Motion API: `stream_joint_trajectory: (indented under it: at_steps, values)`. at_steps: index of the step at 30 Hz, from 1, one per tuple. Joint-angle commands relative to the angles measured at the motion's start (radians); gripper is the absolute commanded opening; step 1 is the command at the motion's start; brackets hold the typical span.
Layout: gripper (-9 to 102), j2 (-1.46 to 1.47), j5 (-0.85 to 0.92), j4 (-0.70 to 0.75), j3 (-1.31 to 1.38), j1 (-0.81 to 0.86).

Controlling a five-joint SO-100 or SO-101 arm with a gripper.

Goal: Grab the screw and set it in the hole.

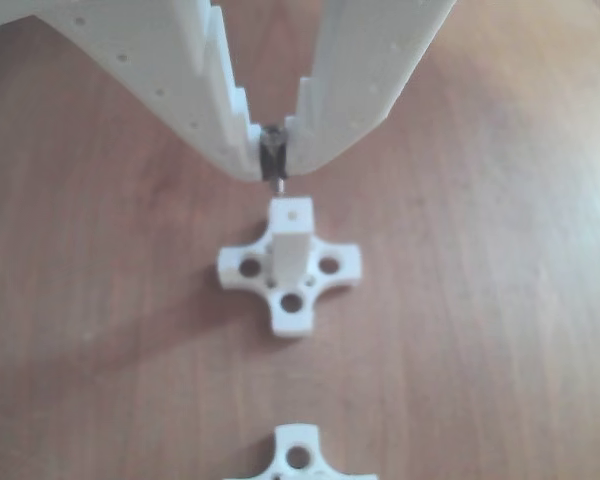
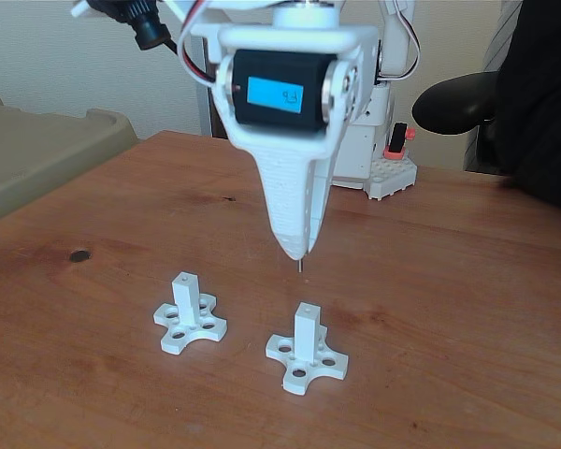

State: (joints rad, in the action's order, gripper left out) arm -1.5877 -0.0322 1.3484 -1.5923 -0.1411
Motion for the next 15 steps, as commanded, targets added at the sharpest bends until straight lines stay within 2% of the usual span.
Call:
stream_joint_trajectory:
  at_steps: [1, 15]
  values:
    - [-4, -0.092, -0.008, -0.026, 0.002, -0.009]
    - [-4, -0.052, -0.014, -0.063, -0.014, -0.023]
